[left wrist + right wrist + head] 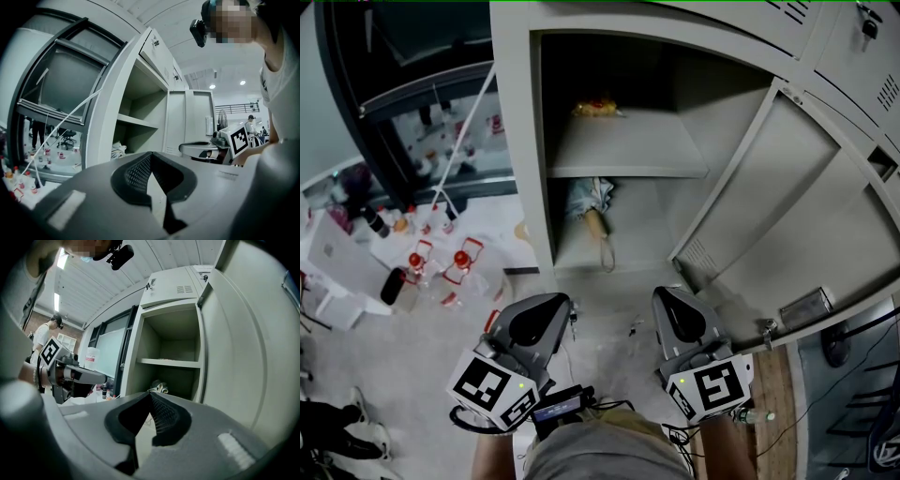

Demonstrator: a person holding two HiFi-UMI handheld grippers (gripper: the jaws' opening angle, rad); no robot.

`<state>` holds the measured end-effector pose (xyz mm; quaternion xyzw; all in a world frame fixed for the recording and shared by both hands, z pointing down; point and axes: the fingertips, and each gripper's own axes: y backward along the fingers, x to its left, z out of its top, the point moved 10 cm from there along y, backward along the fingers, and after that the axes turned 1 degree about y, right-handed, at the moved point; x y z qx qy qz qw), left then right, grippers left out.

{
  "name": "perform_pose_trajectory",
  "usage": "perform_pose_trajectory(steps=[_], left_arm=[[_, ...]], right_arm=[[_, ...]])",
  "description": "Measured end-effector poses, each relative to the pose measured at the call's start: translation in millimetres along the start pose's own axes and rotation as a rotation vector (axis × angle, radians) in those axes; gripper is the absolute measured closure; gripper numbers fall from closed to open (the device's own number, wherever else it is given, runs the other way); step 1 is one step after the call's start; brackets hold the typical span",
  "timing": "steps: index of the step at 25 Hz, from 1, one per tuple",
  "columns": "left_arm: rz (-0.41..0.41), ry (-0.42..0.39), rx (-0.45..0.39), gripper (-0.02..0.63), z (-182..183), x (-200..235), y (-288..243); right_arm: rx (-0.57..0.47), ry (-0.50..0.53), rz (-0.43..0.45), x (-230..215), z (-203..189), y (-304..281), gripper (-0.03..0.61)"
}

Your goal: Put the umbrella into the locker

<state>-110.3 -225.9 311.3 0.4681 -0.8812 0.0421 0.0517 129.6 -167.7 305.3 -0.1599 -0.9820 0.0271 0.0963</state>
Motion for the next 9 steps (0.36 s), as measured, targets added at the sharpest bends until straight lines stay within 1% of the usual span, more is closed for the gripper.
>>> perform_pose_trajectory(steps=[9], left_arm=[[0.009, 0.004, 0.006, 0.598, -0.9, 2.8, -0.2]], right_arm=[[0.009, -0.001, 0.013, 1.1, -1.8, -4.9, 0.577]])
